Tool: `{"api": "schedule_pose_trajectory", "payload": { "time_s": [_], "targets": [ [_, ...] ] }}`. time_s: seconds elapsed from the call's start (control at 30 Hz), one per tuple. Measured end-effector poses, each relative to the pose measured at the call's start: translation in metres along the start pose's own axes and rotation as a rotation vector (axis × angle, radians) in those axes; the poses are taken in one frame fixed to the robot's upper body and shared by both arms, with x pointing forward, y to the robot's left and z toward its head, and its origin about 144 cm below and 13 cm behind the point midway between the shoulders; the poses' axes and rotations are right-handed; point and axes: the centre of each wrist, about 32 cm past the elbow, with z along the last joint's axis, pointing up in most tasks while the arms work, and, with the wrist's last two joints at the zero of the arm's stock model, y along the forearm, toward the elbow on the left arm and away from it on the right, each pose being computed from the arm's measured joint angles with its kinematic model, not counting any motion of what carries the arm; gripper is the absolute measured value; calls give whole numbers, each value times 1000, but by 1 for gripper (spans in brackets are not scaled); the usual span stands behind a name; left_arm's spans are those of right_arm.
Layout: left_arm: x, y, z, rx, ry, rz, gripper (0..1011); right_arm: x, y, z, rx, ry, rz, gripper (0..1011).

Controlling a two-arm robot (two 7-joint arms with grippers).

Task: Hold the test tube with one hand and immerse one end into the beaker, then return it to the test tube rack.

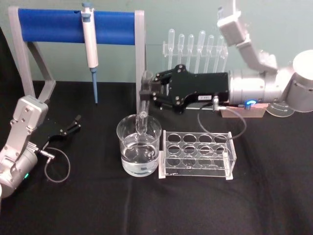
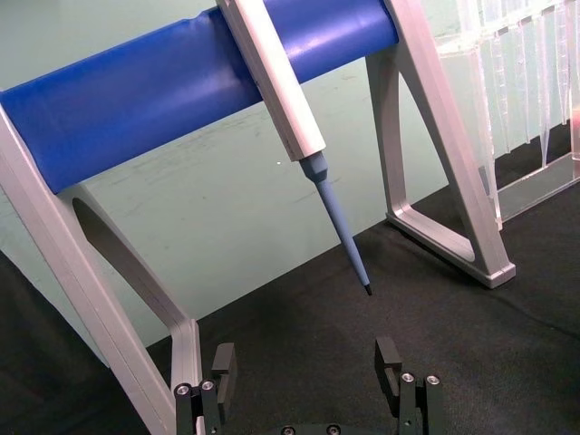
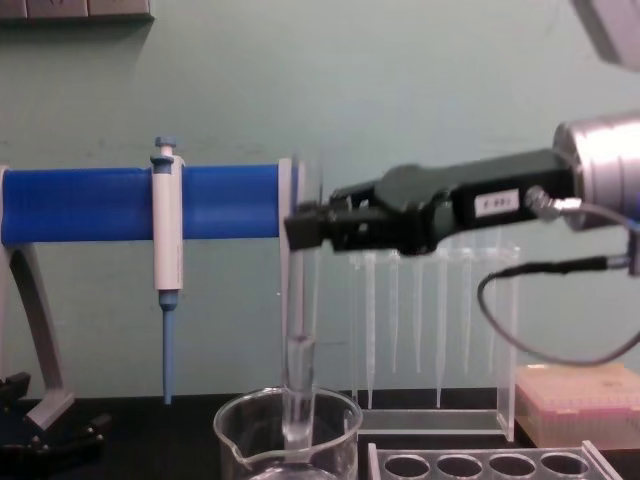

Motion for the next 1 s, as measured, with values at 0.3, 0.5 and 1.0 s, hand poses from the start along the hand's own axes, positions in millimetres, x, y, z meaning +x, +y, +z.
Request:
{"api": "schedule_pose_trajectory", "payload": {
  "time_s": [0.3, 0.5, 1.0],
  "targets": [
    [0, 0, 0, 0, 0, 0, 1000, -9, 13, -29, -21, -24, 3, 238],
    [0, 0, 0, 0, 0, 0, 1000, -16, 16, -43, -28, -22, -3, 238],
    [0, 0, 0, 0, 0, 0, 1000, -25, 16, -63, -15, -7, -24, 238]
  ]
}}
